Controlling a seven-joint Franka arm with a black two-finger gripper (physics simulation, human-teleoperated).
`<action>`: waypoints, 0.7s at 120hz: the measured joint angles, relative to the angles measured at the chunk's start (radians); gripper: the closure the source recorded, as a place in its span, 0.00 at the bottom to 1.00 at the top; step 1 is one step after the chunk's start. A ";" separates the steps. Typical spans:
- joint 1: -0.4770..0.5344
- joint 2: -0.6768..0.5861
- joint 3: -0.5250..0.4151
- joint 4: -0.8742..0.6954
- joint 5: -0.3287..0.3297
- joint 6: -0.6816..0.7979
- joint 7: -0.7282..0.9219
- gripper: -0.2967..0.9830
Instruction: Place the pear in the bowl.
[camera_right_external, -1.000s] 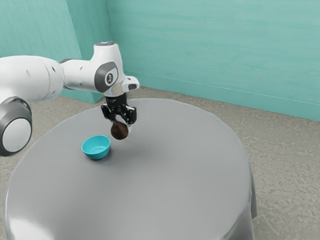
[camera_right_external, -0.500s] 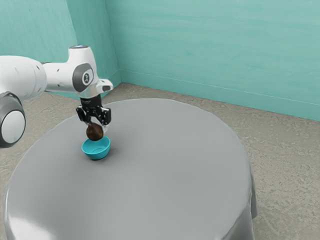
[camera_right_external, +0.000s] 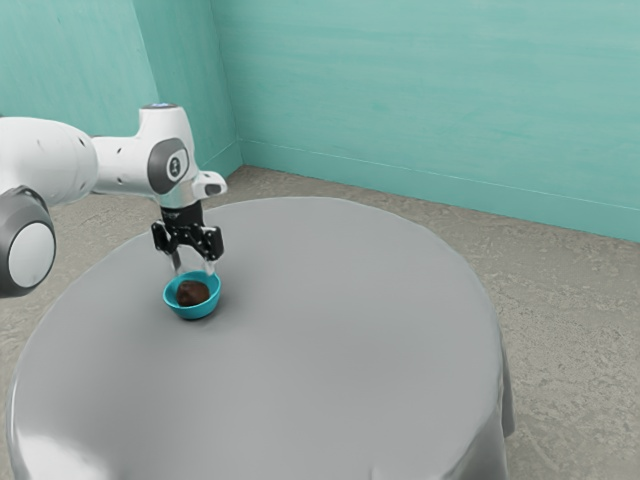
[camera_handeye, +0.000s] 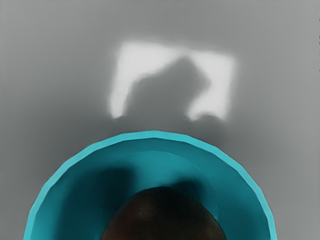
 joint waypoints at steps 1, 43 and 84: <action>0.000 0.000 0.000 0.000 0.000 0.000 0.000 0.33; -0.067 -0.232 -0.001 0.104 0.002 -0.194 -0.002 0.26; -0.067 -0.505 -0.135 0.049 0.084 -0.419 -0.051 0.25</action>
